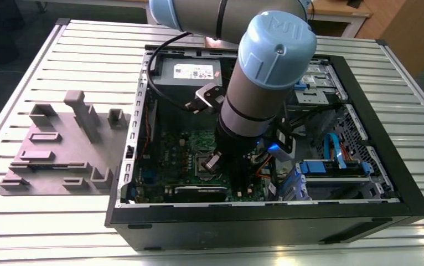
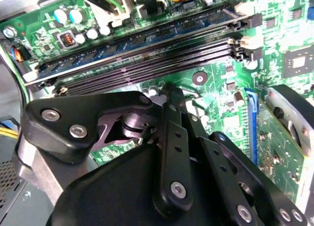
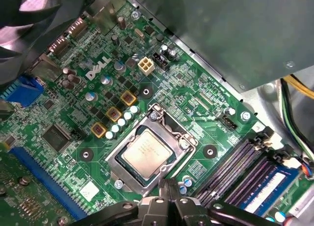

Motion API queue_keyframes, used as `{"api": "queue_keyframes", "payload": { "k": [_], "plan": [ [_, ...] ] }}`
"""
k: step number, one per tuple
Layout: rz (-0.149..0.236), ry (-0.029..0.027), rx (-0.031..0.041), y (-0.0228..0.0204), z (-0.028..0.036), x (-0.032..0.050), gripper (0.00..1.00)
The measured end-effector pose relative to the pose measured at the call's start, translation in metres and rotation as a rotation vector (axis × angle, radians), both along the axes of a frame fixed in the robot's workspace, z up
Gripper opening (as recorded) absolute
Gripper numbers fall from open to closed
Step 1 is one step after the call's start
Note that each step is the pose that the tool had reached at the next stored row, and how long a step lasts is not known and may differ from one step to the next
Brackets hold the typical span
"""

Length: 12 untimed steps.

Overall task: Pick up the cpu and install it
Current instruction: 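Install the first cpu locking lever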

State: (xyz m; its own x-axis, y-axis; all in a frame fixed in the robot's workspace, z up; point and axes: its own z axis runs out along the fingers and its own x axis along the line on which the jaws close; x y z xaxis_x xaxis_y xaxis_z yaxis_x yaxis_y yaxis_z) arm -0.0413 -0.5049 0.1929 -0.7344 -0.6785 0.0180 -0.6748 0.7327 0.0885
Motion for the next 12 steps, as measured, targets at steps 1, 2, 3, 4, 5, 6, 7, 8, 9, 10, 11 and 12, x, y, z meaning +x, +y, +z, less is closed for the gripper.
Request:
{"api": "queue_keyframes", "payload": {
  "k": [1, 2, 3, 4, 5, 6, 7, 8, 9, 10, 11, 12],
  "plan": [
    [0.0, 0.0004, -0.0009, -0.0001, 0.0029, 0.0, 0.1],
    [0.0, 0.0003, -0.0005, -0.0001, 0.0052, 0.0, 0.1],
    [0.0, 0.0003, -0.0006, -0.0001, 0.0074, 0.0, 0.1],
    [0.0, 0.0004, -0.0008, -0.0001, 0.0099, 0.0, 0.1],
    [0.0, 0.0004, -0.0008, -0.0001, 0.012, 0.0, 0.1],
    [0.0, 0.0005, -0.0009, -0.0001, 0.0131, 0.0, 0.1],
    [0.0, 0.0003, -0.0005, -0.0001, 0.0131, 0.0, 0.1],
    [0.0, 0.0003, -0.0005, -0.0001, 0.0131, 0.0, 0.1],
    [0.0, 0.0003, -0.0005, -0.0001, 0.0131, 0.0, 0.1],
    [0.0, 0.0003, -0.0004, -0.0001, 0.0132, 0.0, 0.1],
    [0.0, 0.0002, -0.0006, -0.0001, 0.0132, -0.0003, 0.1],
    [0.0, -0.0006, -0.0009, -0.0001, 0.0133, -0.0019, 0.1]
  ]
}}
